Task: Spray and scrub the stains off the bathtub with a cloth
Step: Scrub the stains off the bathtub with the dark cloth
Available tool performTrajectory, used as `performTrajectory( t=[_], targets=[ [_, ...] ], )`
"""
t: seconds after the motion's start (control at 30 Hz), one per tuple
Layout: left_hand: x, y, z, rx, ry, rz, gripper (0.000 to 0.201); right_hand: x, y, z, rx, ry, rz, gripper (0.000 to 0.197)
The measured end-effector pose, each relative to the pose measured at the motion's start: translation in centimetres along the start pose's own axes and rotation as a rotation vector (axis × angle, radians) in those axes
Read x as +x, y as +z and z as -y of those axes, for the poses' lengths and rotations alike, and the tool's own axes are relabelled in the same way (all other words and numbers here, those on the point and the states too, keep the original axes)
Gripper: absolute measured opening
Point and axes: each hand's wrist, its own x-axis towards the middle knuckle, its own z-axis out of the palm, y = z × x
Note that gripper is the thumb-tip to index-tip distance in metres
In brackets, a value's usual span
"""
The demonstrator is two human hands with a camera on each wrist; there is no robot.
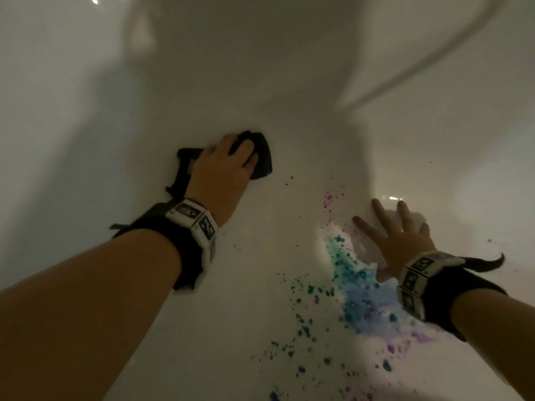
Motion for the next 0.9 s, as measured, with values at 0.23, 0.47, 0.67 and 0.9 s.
performTrajectory(
  t=[0.23, 0.47, 0.67, 0.9],
  targets=[
    [-3.5, 1.2, -7.4, -0.075, -0.009, 0.549, 0.046, 0.2, 0.2, -0.1, 0.010, -0.026, -0.006, 0.119],
    [3.6, -2.0, -3.6, -0.297, -0.107, -0.193, 0.044, 0.2, 0.2, -0.1, 0.033, -0.040, 0.003, 0.119],
    [5.0, 2.0, -4.3, -0.080, 0.098, -0.030, 0.049, 0.3, 0.3, -0.2, 0.037, -0.049, 0.006, 0.115],
    [1.2, 4.3, -10.2, -0.267, -0.109, 0.411, 0.059, 0.4, 0.3, -0.1, 0.052, -0.062, 0.013, 0.106]
  ],
)
